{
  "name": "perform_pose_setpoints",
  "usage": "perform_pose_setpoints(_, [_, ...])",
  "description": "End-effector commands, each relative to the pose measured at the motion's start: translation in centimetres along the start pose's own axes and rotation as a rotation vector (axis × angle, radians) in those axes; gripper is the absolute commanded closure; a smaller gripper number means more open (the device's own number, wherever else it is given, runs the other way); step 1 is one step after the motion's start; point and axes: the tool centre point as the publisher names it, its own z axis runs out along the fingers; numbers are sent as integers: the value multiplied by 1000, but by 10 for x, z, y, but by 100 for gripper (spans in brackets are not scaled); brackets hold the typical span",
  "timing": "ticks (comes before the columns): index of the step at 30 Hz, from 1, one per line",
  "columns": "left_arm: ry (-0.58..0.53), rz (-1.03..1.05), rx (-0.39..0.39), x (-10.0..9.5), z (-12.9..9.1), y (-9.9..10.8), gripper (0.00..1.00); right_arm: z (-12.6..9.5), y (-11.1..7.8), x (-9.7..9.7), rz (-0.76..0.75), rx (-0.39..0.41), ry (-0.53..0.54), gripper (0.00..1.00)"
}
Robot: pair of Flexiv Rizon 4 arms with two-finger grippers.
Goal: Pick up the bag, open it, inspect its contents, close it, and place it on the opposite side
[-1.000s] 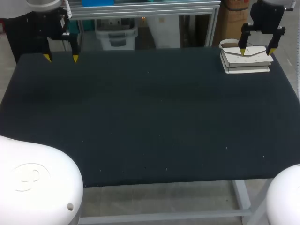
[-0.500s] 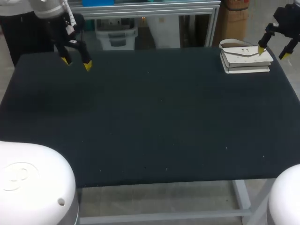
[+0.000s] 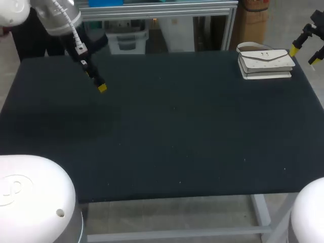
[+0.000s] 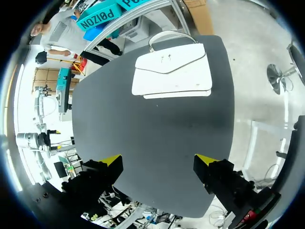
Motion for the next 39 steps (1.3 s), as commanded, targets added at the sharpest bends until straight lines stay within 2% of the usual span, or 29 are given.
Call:
perform_pose_setpoints(1, [36, 365, -29, -1, 1, 2, 0, -2, 7, -5, -1, 87, 104, 0])
perform_pose_setpoints(8, [36, 365, -29, -1, 1, 2, 0, -2, 7, -5, -1, 87, 104, 0])
perform_pose_setpoints(9, [-2, 385, -23, 0, 5, 0, 0, -2, 7, -5, -1, 87, 104, 0])
perform_pose_setpoints(14, [59, 561, 90, 3, 19, -5, 0, -1, 25, -28, 20, 21, 30, 0])
perform_pose_setpoints(16, [80, 612, 120, 3, 23, -8, 0, -4, 35, -37, -12, -30, 38, 0])
perform_pose_setpoints(18, [78, 659, 144, 6, 26, -11, 0, -5, 43, -45, -31, -75, 0, 0])
perform_pose_setpoints(22, [80, 742, 175, 11, 29, -17, 0, -5, 60, -62, -42, -110, 1, 0])
perform_pose_setpoints(29, [94, 854, 213, 18, 30, -25, 0, 3, 86, -82, -35, -103, 15, 0])
perform_pose_setpoints(39, [110, 948, 220, 20, 38, -39, 0, 22, 120, -109, -14, -94, 55, 0])
